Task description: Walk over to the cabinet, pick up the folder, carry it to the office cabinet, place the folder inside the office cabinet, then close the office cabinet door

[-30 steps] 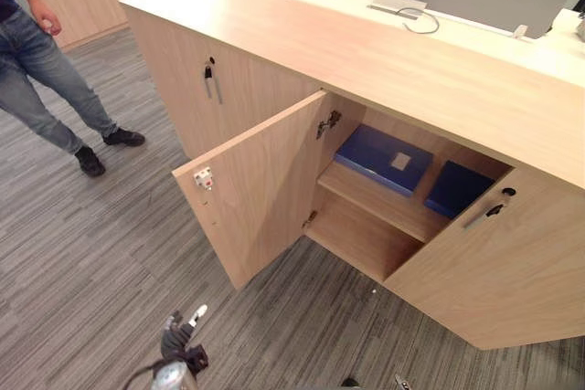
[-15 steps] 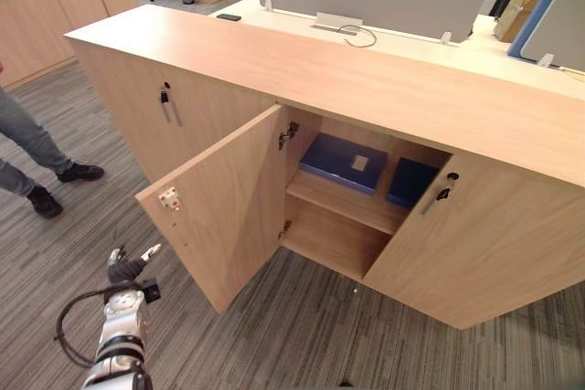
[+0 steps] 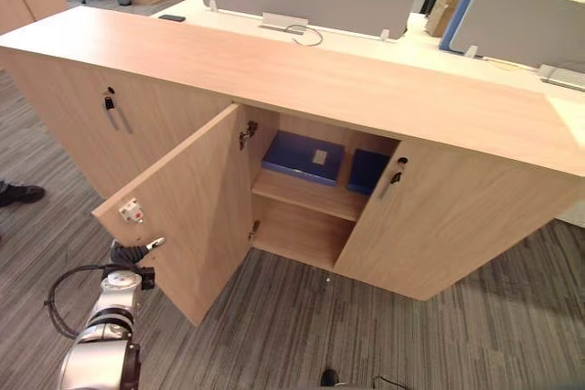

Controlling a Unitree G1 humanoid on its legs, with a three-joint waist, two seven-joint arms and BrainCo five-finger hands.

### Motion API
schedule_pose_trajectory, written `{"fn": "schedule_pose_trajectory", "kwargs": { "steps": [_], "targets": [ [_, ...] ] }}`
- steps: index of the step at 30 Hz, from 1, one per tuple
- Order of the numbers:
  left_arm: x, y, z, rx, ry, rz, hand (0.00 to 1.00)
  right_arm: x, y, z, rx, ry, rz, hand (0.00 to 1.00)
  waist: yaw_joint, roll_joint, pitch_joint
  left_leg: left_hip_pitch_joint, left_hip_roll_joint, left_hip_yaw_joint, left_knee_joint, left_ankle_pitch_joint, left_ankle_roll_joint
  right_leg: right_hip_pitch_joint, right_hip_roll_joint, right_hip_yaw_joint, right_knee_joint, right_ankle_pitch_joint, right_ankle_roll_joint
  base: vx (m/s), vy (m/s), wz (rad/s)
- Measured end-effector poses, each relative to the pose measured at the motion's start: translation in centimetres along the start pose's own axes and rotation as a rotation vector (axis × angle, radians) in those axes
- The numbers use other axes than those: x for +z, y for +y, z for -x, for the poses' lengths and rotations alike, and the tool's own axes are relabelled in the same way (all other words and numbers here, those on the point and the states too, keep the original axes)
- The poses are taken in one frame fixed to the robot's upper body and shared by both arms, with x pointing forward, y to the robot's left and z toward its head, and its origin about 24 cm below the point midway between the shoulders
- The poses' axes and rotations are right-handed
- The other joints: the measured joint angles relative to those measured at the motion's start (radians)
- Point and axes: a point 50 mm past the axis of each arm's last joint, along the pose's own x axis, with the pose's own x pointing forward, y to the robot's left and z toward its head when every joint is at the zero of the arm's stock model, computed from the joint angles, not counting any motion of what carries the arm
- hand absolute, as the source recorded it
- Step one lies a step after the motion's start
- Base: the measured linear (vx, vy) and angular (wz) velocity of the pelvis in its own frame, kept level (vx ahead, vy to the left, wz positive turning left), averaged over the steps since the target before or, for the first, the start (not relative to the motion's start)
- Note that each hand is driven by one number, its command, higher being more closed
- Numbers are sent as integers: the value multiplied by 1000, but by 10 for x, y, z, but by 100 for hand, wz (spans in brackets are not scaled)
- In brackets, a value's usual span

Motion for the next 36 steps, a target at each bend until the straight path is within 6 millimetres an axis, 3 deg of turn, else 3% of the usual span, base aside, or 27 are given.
{"fn": "schedule_pose_trajectory", "kwargs": {
  "steps": [2,6,10,13,15,18,20,21,23,25,32,35,36],
  "targets": [
    [3,-1,0,-13,-15,-49,0,-3,-11,2,-28,12,-7,0,2,-8,-1,-14,10,-4,37,-19,3,-2,-4,1,6,0,0,-32,35,0],
    [10,-11,0,-45,-40,-94,0,-7,-15,3,-41,35,-7,0,7,-10,-5,-56,33,-18,109,-43,17,-16,-7,-2,17,4,-5,-4,41,6],
    [25,-40,13,-148,-179,-205,0,-9,-11,2,-37,45,-9,0,29,-10,-6,-125,42,-61,154,-53,30,-38,-16,-32,18,18,-16,-5,43,27],
    [15,-88,60,-390,-307,-160,0,-7,-1,0,-15,38,-16,0,45,-10,-7,-140,37,-87,161,-73,38,-34,-27,-40,21,30,0,16,88,23],
    [2,-137,110,-686,-305,34,0,-6,12,-2,11,36,-45,0,48,-1,-14,-146,32,-86,164,-82,42,-34,-33,-41,17,47,13,24,118,-2],
    [1,-178,154,-1001,-290,137,0,-4,29,-3,49,34,-35,0,38,3,-35,-153,29,-81,164,-81,47,-39,-33,-43,-2,64,10,42,80,-8],
    [5,-211,197,-1300,-274,215,0,-3,46,-4,88,35,-12,0,30,18,-41,-153,21,-80,165,-78,51,-38,-34,-45,-19,65,12,60,39,-13],
    [5,-217,210,-1380,-272,211,0,-3,50,-4,97,35,-8,0,28,25,-41,-152,20,-86,163,-77,52,-38,-33,-45,-21,65,12,67,32,-7],
    [-4,-235,253,-1624,-230,201,0,0,63,-5,135,30,35,0,19,61,-38,-148,14,-92,148,-74,54,-37,-32,-46,-23,65,12,63,35,-3],
    [-6,-239,265,-1693,-218,208,0,0,72,-4,162,31,81,0,11,80,-36,-136,3,-92,126,-64,56,-34,-35,-46,-26,65,12,39,35,0],
    [-12,-235,262,-1664,-192,246,0,-3,87,-3,219,38,218,0,4,82,-29,-135,-33,-142,89,-59,46,-31,-43,-46,-39,58,18,-17,12,-5],
    [-24,-231,235,-1466,-128,307,0,-2,87,-3,226,37,263,0,0,88,-20,-139,-2,-148,124,-85,41,-31,-23,-39,-34,39,24,7,-15,-20],
    [-36,-227,212,-1312,-66,313,0,0,87,-3,225,32,267,0,14,97,-2,-138,37,-172,181,-119,23,-32,12,-20,-20,19,24,10,-39,-45]
  ]
}}
